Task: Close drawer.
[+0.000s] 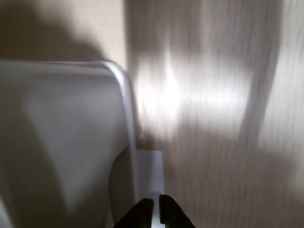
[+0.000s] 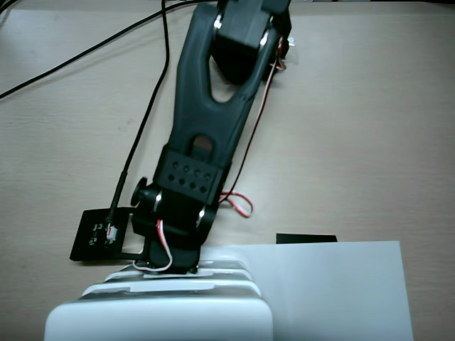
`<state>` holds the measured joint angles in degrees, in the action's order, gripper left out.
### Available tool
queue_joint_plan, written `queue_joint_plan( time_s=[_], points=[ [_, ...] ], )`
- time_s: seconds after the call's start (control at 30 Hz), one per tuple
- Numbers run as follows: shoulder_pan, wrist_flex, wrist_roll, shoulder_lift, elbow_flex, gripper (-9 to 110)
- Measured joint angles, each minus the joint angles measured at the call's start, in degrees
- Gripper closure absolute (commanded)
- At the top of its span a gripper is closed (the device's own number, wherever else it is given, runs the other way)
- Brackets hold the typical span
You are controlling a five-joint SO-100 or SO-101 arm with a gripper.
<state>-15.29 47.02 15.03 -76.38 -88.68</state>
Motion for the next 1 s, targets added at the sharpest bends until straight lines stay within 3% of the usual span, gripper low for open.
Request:
queue_joint_plan(
  time_s=[0.37, 0.7, 1.0],
  points=[
    [-1.4, 5.6, -0.5, -5.4, 0.7, 101],
    [-4.7, 7.7, 3.6, -33.3, -25.8, 101],
    [-7.7, 14.2, 5.5, -50.0, -39.8, 101]
  ],
)
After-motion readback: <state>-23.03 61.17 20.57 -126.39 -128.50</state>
